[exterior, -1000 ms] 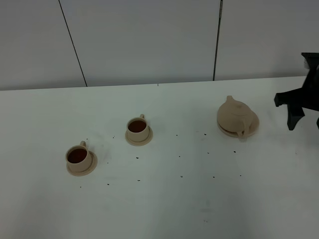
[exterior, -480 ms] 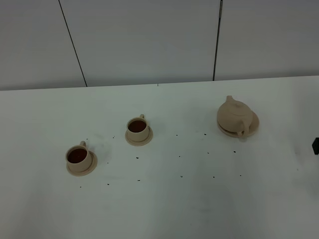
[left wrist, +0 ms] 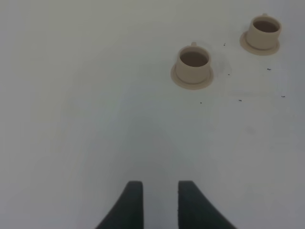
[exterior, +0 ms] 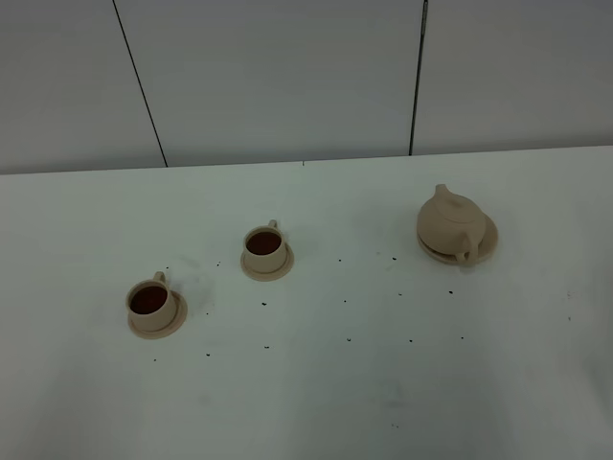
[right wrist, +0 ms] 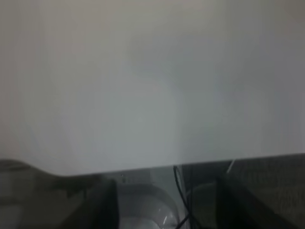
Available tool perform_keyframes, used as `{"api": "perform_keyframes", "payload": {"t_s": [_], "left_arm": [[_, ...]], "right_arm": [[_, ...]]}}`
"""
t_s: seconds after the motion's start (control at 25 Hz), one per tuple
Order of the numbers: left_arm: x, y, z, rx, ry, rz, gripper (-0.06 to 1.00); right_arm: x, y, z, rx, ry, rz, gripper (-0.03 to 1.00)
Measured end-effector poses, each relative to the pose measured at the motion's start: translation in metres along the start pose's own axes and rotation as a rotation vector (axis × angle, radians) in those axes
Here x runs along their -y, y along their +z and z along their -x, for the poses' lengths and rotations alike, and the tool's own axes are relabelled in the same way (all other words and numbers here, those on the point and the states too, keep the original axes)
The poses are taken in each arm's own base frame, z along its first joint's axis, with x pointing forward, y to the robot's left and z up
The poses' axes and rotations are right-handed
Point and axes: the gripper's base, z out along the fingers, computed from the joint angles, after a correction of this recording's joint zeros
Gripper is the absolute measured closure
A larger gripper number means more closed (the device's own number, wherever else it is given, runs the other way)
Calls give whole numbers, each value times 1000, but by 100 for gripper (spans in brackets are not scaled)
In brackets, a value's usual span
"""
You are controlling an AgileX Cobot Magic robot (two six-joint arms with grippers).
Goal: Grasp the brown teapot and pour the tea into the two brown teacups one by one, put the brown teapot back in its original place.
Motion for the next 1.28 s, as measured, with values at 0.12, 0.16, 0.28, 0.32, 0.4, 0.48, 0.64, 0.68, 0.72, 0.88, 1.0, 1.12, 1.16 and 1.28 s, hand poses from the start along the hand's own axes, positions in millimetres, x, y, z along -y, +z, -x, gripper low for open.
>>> {"api": "perform_keyframes", "payload": {"t_s": [0.12,0.16,0.28,0.32,0.4,0.48,0.64,0.68,0.72,0.88,1.0,1.12,1.16,1.28], "left_arm": [[0,0,0,0,0,0,69],[0,0,0,0,0,0,69],[0,0,0,0,0,0,69],[0,0,0,0,0,0,69],[0,0,0,0,0,0,69],[0,0,0,0,0,0,69],[0,0,0,0,0,0,69],[0,0,0,0,0,0,69],[0,0,0,0,0,0,69],[0,0,0,0,0,0,69],[0,0,0,0,0,0,69],[0,0,0,0,0,0,69],[0,0,0,0,0,0,69],[0,0,0,0,0,0,69]], "right_arm": [[1,-7,-21,67,-11,-1,53],[1,-9,-27,95,-15,-1,53],[2,-14,-41,175,-26,-7,53],[3,-14,-46,203,-30,-11,53],[4,-15,-55,245,-38,-18,53],[5,-19,-62,295,-45,-20,53],[5,-30,-75,409,-57,-17,53],[5,-32,-78,435,-60,-17,53],[5,-35,-83,467,-64,-19,53],[5,-44,-98,585,-68,-18,53],[5,-49,-108,656,-73,-13,53],[6,-52,-116,717,-78,-9,53],[6,-53,-119,735,-79,-8,53],[6,-54,-127,785,-94,-6,53]]}}
